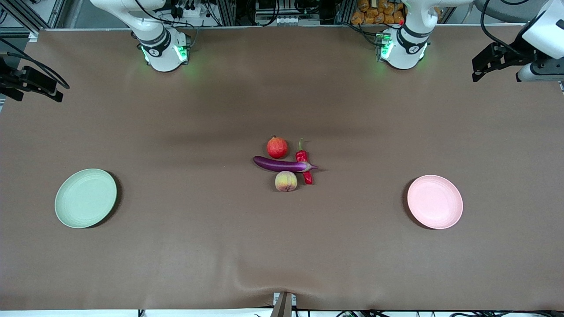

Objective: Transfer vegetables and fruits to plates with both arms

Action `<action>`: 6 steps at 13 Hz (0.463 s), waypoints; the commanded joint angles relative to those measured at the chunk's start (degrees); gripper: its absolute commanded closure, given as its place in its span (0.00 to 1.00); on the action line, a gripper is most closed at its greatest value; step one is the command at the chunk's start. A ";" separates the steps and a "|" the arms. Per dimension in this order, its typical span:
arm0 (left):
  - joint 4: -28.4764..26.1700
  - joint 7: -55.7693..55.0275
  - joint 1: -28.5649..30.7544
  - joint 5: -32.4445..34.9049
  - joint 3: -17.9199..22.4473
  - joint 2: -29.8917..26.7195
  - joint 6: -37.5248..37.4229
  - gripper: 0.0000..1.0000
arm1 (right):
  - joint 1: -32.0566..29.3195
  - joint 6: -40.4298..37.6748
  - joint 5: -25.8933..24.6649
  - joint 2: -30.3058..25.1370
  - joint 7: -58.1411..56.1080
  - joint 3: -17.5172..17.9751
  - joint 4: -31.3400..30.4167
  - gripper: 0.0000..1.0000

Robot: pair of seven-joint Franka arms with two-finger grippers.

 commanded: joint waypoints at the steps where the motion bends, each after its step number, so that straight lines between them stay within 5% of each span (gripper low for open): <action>1: -1.58 -0.26 0.31 1.04 -0.53 -1.04 1.22 0.00 | -0.57 -0.72 0.20 0.38 0.70 0.24 0.75 0.00; 6: -2.45 -3.76 0.14 1.04 -0.62 -1.04 1.22 0.00 | -0.57 -1.42 0.20 0.38 0.70 0.24 0.67 0.00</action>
